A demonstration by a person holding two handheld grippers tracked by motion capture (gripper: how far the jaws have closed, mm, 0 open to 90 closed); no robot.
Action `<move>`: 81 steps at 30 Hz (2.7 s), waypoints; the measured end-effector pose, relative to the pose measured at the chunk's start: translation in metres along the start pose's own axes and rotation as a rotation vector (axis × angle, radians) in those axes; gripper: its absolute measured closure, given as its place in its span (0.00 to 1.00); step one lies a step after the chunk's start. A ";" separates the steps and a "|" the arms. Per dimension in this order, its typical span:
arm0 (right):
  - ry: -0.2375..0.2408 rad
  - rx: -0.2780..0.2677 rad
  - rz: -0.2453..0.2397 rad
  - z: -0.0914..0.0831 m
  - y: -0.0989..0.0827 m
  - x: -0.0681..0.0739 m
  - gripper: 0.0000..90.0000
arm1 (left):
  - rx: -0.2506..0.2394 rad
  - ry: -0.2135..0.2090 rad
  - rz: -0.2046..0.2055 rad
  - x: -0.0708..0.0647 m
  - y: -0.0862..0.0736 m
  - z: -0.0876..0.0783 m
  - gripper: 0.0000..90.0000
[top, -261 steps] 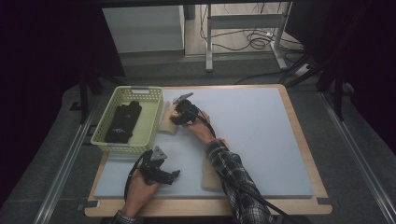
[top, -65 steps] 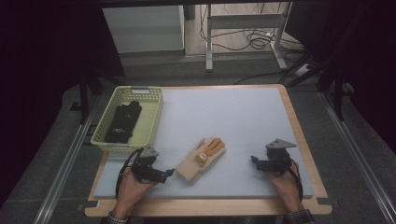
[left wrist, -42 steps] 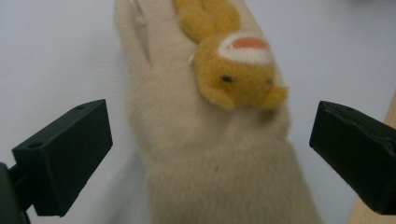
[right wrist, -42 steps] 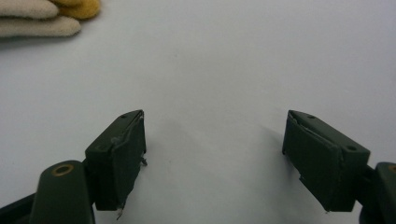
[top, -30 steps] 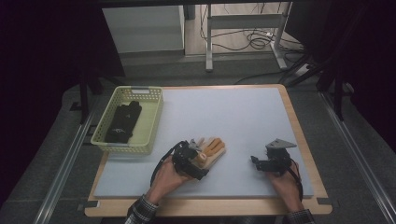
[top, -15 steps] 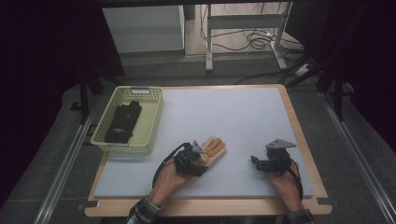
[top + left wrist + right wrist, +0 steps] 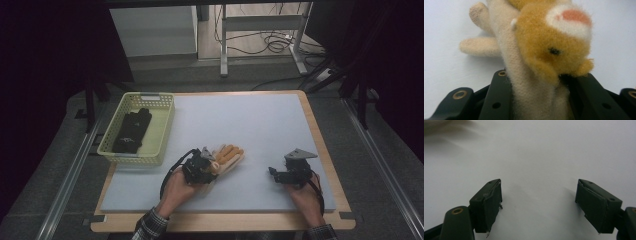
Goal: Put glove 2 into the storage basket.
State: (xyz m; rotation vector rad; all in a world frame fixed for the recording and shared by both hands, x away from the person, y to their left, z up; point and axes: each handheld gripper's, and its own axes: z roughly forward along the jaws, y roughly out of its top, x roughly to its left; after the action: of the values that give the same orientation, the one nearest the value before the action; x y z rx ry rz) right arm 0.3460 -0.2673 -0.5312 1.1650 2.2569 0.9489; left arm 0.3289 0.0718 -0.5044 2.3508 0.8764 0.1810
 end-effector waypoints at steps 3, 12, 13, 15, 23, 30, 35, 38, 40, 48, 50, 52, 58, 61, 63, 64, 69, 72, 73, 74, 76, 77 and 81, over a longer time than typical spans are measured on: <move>0.000 0.000 0.000 0.000 0.000 0.000 0.23 | -0.001 0.005 -0.002 0.003 0.004 -0.005 0.73; 0.000 0.000 0.000 0.000 0.000 0.000 0.23 | -0.014 0.037 -0.009 0.012 0.015 -0.024 0.73; 0.000 0.000 0.000 0.000 0.000 0.000 0.23 | -0.016 0.044 -0.010 0.013 0.017 -0.027 0.73; 0.000 0.000 0.000 0.000 0.000 0.000 0.23 | -0.021 0.057 -0.017 0.016 0.019 -0.032 0.73; 0.001 0.000 0.000 0.000 0.000 0.000 0.23 | -0.029 0.099 -0.049 0.034 0.027 -0.053 0.72; 0.001 0.000 0.002 0.000 0.000 0.000 0.23 | -0.036 0.153 -0.073 0.051 0.031 -0.073 0.72; 0.000 0.000 0.000 0.000 0.000 0.000 0.23 | -0.031 0.199 -0.102 0.066 0.031 -0.088 0.71; 0.000 0.000 -0.001 0.000 0.000 0.000 0.23 | -0.034 0.230 -0.128 0.077 0.030 -0.097 0.71; 0.000 -0.002 0.001 0.000 0.000 0.000 0.23 | -0.032 0.252 -0.146 0.084 0.029 -0.103 0.71; 0.000 -0.002 0.001 0.000 0.000 0.000 0.23 | -0.021 0.335 -0.232 0.118 0.021 -0.125 0.71; 0.000 -0.002 0.001 0.000 0.000 0.000 0.23 | -0.016 0.353 -0.253 0.126 0.019 -0.130 0.71; 0.000 -0.002 0.001 0.000 0.000 0.000 0.23 | -0.013 0.366 -0.272 0.132 0.017 -0.132 0.71; 0.001 -0.002 0.001 0.000 0.000 0.000 0.23 | 0.014 0.408 -0.334 0.154 0.010 -0.136 0.70; 0.000 -0.002 0.001 0.000 0.000 0.000 0.23 | 0.034 0.428 -0.361 0.165 0.006 -0.134 0.70; 0.001 -0.002 0.002 0.000 0.000 0.000 0.23 | 0.051 0.443 -0.375 0.173 0.003 -0.131 0.69; 0.001 -0.002 0.002 0.000 0.000 0.000 0.23 | 0.059 0.449 -0.385 0.176 0.001 -0.129 0.69; 0.001 -0.002 0.002 0.000 0.000 0.000 0.23 | 0.113 0.469 -0.418 0.195 -0.007 -0.115 0.69; 0.001 -0.001 0.002 0.000 0.000 0.000 0.23 | 0.126 0.468 -0.427 0.203 -0.010 -0.104 0.69; 0.001 -0.002 0.002 0.000 0.000 0.000 0.23 | 0.130 0.461 -0.427 0.205 -0.011 -0.100 0.68; 0.001 -0.002 0.002 0.000 0.000 0.000 0.23 | 0.133 0.450 -0.428 0.207 -0.012 -0.094 0.68; 0.001 -0.002 0.003 0.000 0.000 0.000 0.23 | 0.143 0.440 -0.432 0.210 -0.013 -0.086 0.68; 0.001 -0.002 0.002 0.000 0.000 0.000 0.23 | 0.146 0.435 -0.431 0.212 -0.013 -0.082 0.68; 0.001 -0.002 0.001 0.000 0.000 0.000 0.23 | 0.167 0.399 -0.433 0.218 -0.013 -0.064 0.66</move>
State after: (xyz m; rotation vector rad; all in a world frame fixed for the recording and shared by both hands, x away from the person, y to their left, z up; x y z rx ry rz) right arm 0.3460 -0.2672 -0.5314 1.1656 2.2558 0.9527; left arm 0.4687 0.2490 -0.4787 2.2415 1.6239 0.4172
